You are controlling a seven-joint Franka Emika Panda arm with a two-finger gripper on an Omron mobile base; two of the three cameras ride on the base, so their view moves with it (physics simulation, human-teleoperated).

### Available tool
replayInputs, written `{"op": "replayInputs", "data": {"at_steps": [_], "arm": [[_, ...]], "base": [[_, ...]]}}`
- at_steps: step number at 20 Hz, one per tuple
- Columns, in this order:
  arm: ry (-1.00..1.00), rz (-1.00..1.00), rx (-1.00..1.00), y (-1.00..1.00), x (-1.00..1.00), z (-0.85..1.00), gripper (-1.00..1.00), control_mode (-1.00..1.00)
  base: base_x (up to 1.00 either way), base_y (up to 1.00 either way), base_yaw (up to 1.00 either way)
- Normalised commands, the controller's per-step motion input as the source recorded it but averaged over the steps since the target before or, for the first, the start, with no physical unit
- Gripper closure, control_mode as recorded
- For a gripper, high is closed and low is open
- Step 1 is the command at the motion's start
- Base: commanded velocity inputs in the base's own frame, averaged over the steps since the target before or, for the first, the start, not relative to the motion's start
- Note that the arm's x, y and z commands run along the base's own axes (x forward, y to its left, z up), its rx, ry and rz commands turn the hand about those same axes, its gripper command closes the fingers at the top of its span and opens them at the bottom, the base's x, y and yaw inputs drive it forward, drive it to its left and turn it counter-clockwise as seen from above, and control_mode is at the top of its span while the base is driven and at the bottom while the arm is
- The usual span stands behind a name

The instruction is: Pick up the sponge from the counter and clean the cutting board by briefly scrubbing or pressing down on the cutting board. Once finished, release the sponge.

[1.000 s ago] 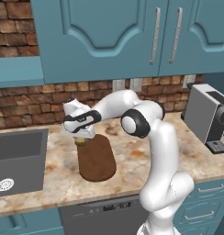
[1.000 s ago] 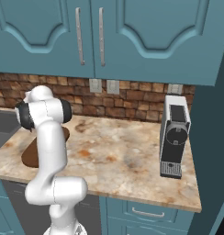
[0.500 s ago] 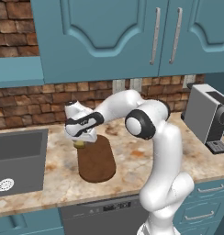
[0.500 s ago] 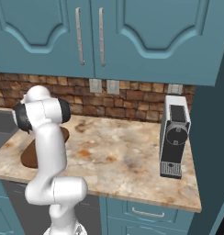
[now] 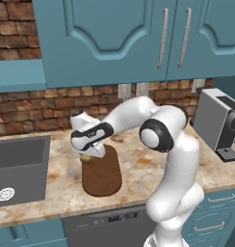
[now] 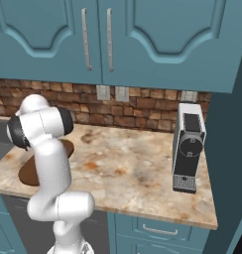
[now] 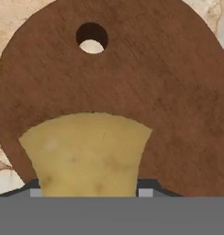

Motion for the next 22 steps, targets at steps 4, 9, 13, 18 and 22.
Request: {"op": "replayInputs", "data": {"at_steps": [4,9,13,18,22], "arm": [[0.0,-0.16,0.0,-0.32,-0.74,-0.08,1.0,-1.0],[0.0,-0.17,0.0,-0.24,-0.86,-0.34,1.0,-1.0],[0.0,-0.17,0.0,0.0,-0.99,-0.44,1.0,-1.0],[0.0,-0.15,0.0,0.0,-0.91,-0.28,1.0,-1.0],[0.0,-0.15,0.0,0.0,-0.94,-0.31,1.0,-1.0]], "base": [[0.0,0.0,0.0],[0.0,0.0,0.0],[0.0,0.0,0.0],[0.0,0.0,0.0],[0.0,0.0,0.0]]}}
